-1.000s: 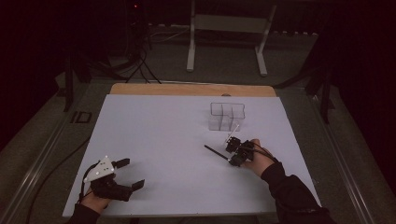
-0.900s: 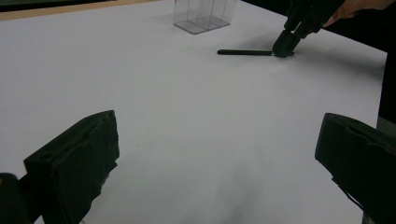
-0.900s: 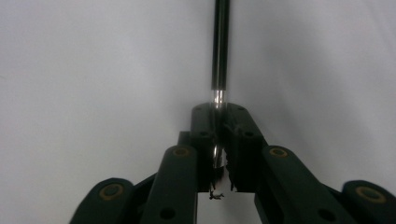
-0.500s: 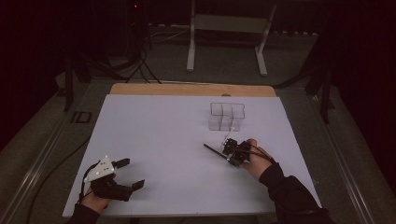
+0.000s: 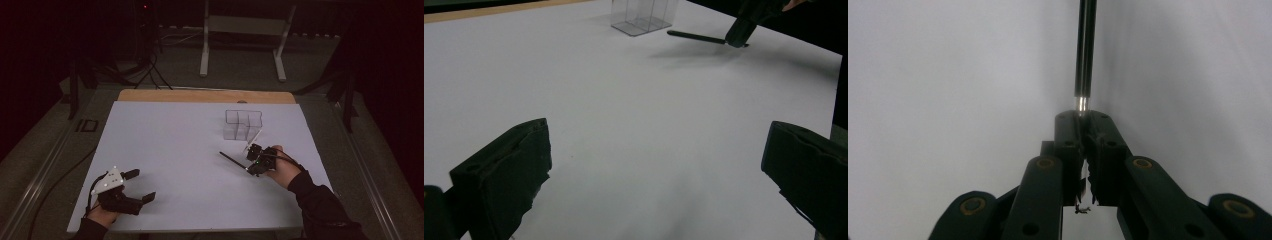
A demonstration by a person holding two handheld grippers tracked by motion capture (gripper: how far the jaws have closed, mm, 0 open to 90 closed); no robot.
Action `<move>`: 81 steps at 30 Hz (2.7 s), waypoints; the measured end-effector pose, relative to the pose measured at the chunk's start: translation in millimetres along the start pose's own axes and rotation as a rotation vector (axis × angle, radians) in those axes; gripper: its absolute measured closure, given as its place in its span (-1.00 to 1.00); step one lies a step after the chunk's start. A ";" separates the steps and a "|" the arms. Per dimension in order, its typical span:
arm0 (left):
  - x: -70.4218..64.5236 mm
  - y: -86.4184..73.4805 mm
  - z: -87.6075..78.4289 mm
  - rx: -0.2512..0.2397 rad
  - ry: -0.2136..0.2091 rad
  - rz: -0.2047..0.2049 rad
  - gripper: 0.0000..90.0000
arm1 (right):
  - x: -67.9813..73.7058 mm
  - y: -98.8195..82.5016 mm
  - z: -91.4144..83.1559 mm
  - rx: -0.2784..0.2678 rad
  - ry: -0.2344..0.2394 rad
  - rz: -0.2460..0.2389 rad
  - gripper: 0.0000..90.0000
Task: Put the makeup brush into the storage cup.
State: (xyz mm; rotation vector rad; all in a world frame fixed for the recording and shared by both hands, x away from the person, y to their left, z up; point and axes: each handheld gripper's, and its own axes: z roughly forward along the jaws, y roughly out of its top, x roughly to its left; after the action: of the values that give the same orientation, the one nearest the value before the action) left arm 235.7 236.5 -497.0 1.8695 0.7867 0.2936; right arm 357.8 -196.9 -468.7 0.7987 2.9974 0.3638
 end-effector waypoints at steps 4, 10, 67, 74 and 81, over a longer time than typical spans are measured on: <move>-4.5 4.0 3.7 0.012 -0.008 0.026 -0.98 | 4.5 -0.2 2.4 0.030 0.043 -0.057 0.86; -7.3 13.0 7.3 0.036 -0.018 0.050 -0.98 | 11.0 1.4 2.1 0.038 0.088 -0.121 0.86; -29.1 88.0 123.3 0.261 -0.292 0.471 -0.67 | 44.2 30.3 -15.1 0.065 0.185 -0.316 0.86; -31.5 85.5 138.8 0.348 -0.320 0.556 -0.38 | 45.3 32.8 -13.7 0.075 0.192 -0.316 0.86; -39.4 87.0 149.2 0.401 -0.345 0.636 0.00 | 47.5 35.2 -11.6 0.079 0.196 -0.330 0.86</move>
State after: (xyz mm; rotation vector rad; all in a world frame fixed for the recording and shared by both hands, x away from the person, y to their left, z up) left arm 318.7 81.2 -477.9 2.4372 -0.0103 0.2032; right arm 332.9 -146.4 -447.3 0.2719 3.2645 0.3297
